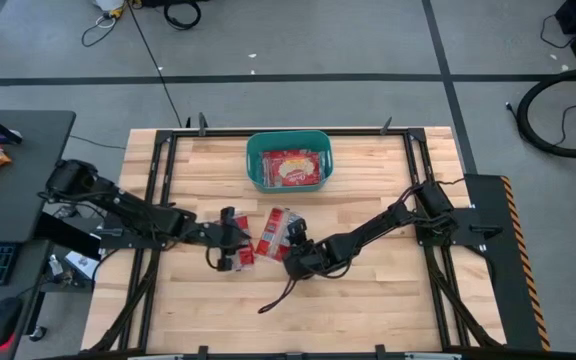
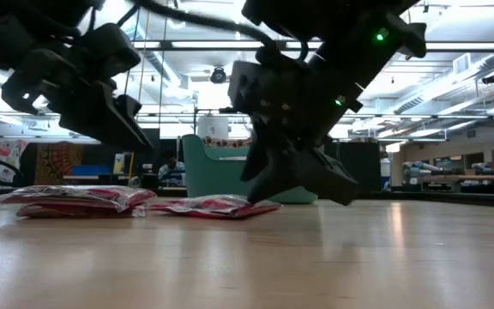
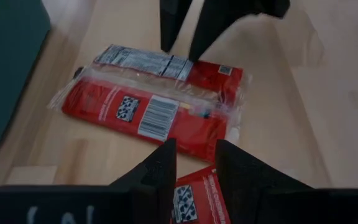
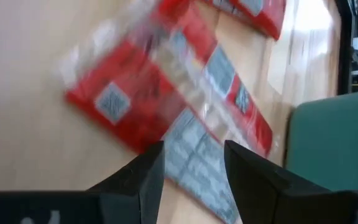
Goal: Sort popcorn bags into baskets
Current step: Put the red popcorn bag into the blue bin
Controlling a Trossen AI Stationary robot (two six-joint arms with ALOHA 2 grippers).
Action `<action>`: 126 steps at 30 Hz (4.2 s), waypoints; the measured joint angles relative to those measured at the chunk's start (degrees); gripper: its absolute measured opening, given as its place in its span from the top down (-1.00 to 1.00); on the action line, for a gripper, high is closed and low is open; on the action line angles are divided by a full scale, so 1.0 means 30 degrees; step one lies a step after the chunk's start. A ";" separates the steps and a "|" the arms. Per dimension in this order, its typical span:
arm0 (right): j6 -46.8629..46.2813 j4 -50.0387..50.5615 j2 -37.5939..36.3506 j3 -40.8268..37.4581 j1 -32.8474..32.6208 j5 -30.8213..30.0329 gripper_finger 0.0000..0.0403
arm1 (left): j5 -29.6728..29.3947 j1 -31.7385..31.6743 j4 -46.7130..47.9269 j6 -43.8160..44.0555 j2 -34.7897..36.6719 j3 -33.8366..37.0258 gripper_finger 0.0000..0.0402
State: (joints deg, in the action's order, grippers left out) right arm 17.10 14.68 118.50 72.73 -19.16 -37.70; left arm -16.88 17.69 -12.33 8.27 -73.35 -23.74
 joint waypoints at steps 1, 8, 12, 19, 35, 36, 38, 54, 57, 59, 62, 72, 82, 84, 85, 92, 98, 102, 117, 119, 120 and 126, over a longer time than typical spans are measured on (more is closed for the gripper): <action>0.0281 0.0356 0.0000 0.0000 -0.0016 -0.0139 0.15 | -0.0016 0.0000 0.0234 -0.0002 -0.0251 -0.0265 0.42; 0.1428 0.2234 0.0000 0.0000 -0.0078 -0.0860 0.15 | -0.0779 -0.0498 -0.1190 -0.0025 -0.2315 -0.0623 0.42; 0.1156 0.2525 0.0000 -0.0007 0.0502 -0.0474 0.15 | -0.0846 -0.0765 -0.3037 0.0094 -0.3932 -0.0623 0.42; 0.2517 0.1669 0.0090 -0.0023 0.1426 0.1505 0.15 | -0.0810 -0.0758 -0.4646 0.0024 -0.6173 -0.0616 0.42; 0.5173 -0.1352 0.0160 -0.0138 0.2062 0.4627 0.68 | -0.0868 -0.0750 -0.4740 0.0530 -0.6788 -0.0623 0.42; 0.5173 -0.1367 0.0160 -0.0138 0.2062 0.4595 0.75 | -0.0868 -0.0750 -0.4664 0.0539 -0.6733 -0.0623 0.42; 0.5115 -0.1491 0.0160 -0.0125 0.2062 0.4477 0.90 | -0.0829 -0.0675 -0.3983 0.0532 -0.6198 -0.0609 0.42; 0.0530 0.3974 -0.3383 0.1840 0.1585 0.1993 0.96 | -0.0995 0.0122 0.2070 -0.0019 0.3811 -0.0594 0.42; -0.0552 0.4786 -0.4988 0.2222 0.1821 0.1968 0.97 | -0.0998 0.0189 0.2371 -0.0325 0.5265 -0.0594 0.42; -0.1244 0.4946 -0.6078 0.2244 0.2092 0.2024 0.97 | -0.0999 0.0189 0.2631 -0.0444 0.6200 -0.0594 0.42; -0.2058 0.5158 -0.7604 0.2255 0.2658 0.1920 0.97 | -0.1006 0.0182 0.2897 -0.0703 0.7295 -0.0594 0.42; -0.1643 0.4965 -0.6645 0.2251 0.4816 -0.1041 0.97 | -0.1006 0.0182 0.3829 -0.0875 0.8096 -0.0594 0.42; -0.0947 0.3825 -0.2997 0.2244 0.7048 -0.2741 0.79 | -0.1006 0.0182 0.4249 -0.0466 0.8089 -0.0594 0.42; -0.1233 0.4021 -0.2890 0.2222 0.7270 -0.1927 0.68 | -0.1006 0.0182 0.4512 -0.0467 0.8089 -0.0594 0.42; -0.1448 0.4061 -0.2985 0.2222 0.7299 -0.1958 0.62 | -0.1006 0.0182 0.4659 -0.0403 0.8089 -0.0594 0.42; -0.2990 0.4341 -0.5591 0.2229 0.6289 -0.1900 0.30 | -0.1211 0.0146 0.5534 0.0682 0.8089 -0.0602 0.42; -0.5186 0.4524 -0.7033 0.2237 0.4734 0.0592 0.25 | -0.1175 0.0158 0.5687 0.1728 0.8089 -0.0602 0.42; -0.6400 0.4534 -0.7074 0.2237 0.3609 0.2346 0.26 | -0.0205 0.0175 0.5997 0.2047 0.8089 -0.0602 0.42; -0.9091 0.2172 -0.5977 0.2243 -0.0739 0.3413 0.26 | 0.5138 0.2112 1.2260 0.7273 0.6730 -0.0609 0.42; -0.9087 0.1974 -0.5501 0.2237 -0.0980 0.3297 0.26 | 0.5128 0.2861 1.2345 0.8011 0.6057 -0.0648 0.42; -0.9076 0.2133 -0.5323 0.2237 -0.1060 0.3144 0.26 | 0.5093 0.3177 1.2666 0.8181 0.5743 -0.0637 0.42; -0.8983 0.2460 -0.4745 0.2222 -0.1074 0.2365 0.26 | 0.1756 0.3789 1.2441 0.8441 0.2933 -0.0614 0.42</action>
State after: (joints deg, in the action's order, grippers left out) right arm -9.85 22.06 104.26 79.40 -22.38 -30.60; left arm -11.61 29.06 24.99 33.60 -64.55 -25.58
